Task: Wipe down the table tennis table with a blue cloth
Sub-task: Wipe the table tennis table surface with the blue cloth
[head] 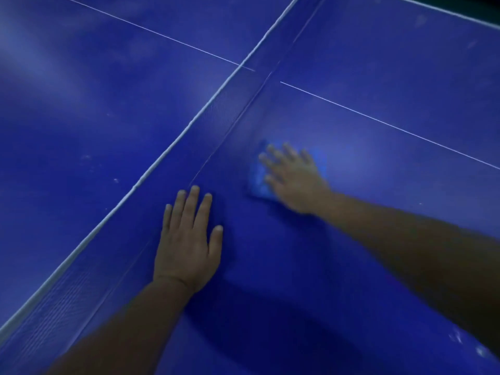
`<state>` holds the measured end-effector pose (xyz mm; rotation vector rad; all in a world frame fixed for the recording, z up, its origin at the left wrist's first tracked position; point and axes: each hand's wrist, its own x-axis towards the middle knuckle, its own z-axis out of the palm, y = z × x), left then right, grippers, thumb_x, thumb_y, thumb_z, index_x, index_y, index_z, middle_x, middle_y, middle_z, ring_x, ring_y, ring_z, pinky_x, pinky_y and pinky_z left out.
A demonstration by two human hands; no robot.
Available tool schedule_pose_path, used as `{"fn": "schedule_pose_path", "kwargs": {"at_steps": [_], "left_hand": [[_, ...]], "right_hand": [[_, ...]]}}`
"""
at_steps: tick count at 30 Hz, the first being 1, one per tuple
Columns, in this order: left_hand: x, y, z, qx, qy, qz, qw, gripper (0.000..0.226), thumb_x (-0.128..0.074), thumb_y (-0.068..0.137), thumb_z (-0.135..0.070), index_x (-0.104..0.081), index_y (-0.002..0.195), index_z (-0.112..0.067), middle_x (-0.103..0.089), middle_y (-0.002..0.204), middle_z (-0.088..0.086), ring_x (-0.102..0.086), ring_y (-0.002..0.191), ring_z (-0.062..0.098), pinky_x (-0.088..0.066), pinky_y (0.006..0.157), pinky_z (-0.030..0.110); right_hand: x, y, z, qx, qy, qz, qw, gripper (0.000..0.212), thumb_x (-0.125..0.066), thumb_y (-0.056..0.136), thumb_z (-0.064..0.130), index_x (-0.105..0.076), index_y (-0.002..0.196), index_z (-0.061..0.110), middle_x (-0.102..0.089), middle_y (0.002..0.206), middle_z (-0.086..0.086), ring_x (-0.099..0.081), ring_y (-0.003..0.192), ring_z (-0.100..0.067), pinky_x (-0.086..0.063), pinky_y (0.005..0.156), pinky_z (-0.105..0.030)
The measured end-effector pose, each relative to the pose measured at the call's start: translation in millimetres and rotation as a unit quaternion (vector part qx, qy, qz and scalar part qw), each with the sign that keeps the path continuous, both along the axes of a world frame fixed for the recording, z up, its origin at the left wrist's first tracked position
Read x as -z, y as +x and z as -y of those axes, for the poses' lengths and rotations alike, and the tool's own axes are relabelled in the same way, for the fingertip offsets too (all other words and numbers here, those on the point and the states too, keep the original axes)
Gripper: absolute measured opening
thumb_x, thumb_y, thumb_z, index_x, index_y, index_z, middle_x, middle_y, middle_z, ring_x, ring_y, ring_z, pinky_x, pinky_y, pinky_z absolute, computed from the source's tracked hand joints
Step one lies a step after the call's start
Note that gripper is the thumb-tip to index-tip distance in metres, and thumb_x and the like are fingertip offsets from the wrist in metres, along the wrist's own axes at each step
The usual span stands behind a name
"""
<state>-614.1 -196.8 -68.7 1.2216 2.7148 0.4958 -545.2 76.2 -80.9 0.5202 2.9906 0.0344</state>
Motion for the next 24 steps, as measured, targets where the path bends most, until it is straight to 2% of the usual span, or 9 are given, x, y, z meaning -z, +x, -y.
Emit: {"fn": "schedule_pose_path", "kwargs": {"at_steps": [4,6,8,10,11,15,17,20,24], "left_hand": [[13,-4,-2,0.047,-0.027,-0.023,0.998,0.06,-0.021,0.102,-0.047,-0.018,0.156,-0.021,-0.006,0.166,0.002,0.004,0.153,0.021,0.002,0.122,0.042],[14,-5,-2,0.049,-0.042,-0.018,0.998,0.059,-0.02,0.102,-0.047,-0.017,0.156,-0.025,-0.005,0.166,0.001,0.006,0.153,0.02,0.002,0.122,0.043],[12,-6,-4,0.041,-0.056,-0.008,0.998,0.059,-0.02,0.1,-0.048,-0.02,0.155,-0.025,-0.008,0.166,0.001,0.004,0.153,0.02,0.003,0.122,0.043],[11,-7,-6,0.036,-0.069,-0.001,0.997,0.06,-0.022,0.099,-0.048,-0.024,0.155,-0.026,-0.013,0.165,0.001,0.0,0.153,0.02,0.002,0.122,0.045],[11,-7,-6,0.04,-0.072,0.001,0.997,0.06,-0.023,0.099,-0.048,-0.025,0.154,-0.027,-0.014,0.165,0.001,-0.001,0.153,0.021,0.002,0.122,0.046],[11,-7,-5,0.048,-0.071,-0.001,0.996,0.059,-0.027,0.099,-0.045,-0.03,0.154,-0.025,-0.017,0.165,0.004,-0.004,0.153,0.024,-0.002,0.121,0.048],[10,-8,-5,0.05,-0.065,-0.002,0.997,0.059,-0.029,0.098,-0.044,-0.032,0.154,-0.024,-0.017,0.165,0.005,-0.006,0.153,0.025,-0.004,0.12,0.05],[11,-9,-5,0.052,-0.032,-0.01,0.998,0.064,-0.035,0.095,-0.041,-0.028,0.154,-0.017,-0.016,0.165,0.009,-0.01,0.153,0.028,-0.008,0.119,0.052],[14,-10,-5,0.048,-0.003,-0.014,0.999,0.067,-0.034,0.095,-0.041,-0.023,0.155,-0.011,-0.013,0.165,0.01,-0.012,0.152,0.028,-0.009,0.12,0.05]], "right_hand": [[-6,-14,-50,0.201,-0.025,-0.047,0.978,0.056,-0.024,0.105,0.047,-0.018,0.159,0.03,-0.012,0.167,0.003,-0.01,0.153,-0.028,-0.01,0.12,-0.056],[1,-19,-6,0.138,-0.005,-0.076,0.988,0.056,-0.026,0.104,0.046,-0.03,0.156,0.027,-0.024,0.165,-0.002,-0.021,0.15,-0.033,-0.018,0.117,-0.062],[8,-12,43,-0.035,-0.02,-0.089,0.995,0.055,-0.028,0.102,0.047,-0.038,0.152,0.027,-0.034,0.16,-0.003,-0.03,0.147,-0.034,-0.023,0.116,-0.063],[3,-11,36,-0.137,-0.034,-0.044,0.989,0.056,-0.027,0.101,0.049,-0.037,0.152,0.029,-0.034,0.161,-0.001,-0.03,0.147,-0.032,-0.021,0.116,-0.06],[2,-14,9,-0.125,-0.014,-0.039,0.991,0.058,-0.025,0.101,0.049,-0.035,0.153,0.028,-0.032,0.161,-0.002,-0.029,0.147,-0.033,-0.021,0.115,-0.059],[-6,-14,-111,0.213,-0.009,-0.022,0.977,0.056,-0.023,0.105,0.045,-0.022,0.158,0.028,-0.015,0.167,0.001,-0.014,0.152,-0.031,-0.014,0.119,-0.056],[-6,-7,-106,0.257,-0.018,-0.047,0.965,0.056,-0.023,0.105,0.045,-0.023,0.158,0.028,-0.016,0.167,0.001,-0.014,0.152,-0.031,-0.012,0.119,-0.058],[1,-11,-30,0.122,0.023,-0.062,0.99,0.06,-0.02,0.101,0.045,-0.033,0.155,0.023,-0.028,0.163,-0.005,-0.025,0.149,-0.037,-0.02,0.116,-0.062],[4,-45,60,-0.059,-0.049,-0.074,0.994,0.056,-0.025,0.102,0.05,-0.037,0.152,0.028,-0.029,0.163,-0.002,-0.023,0.15,-0.034,-0.013,0.117,-0.062]]}}
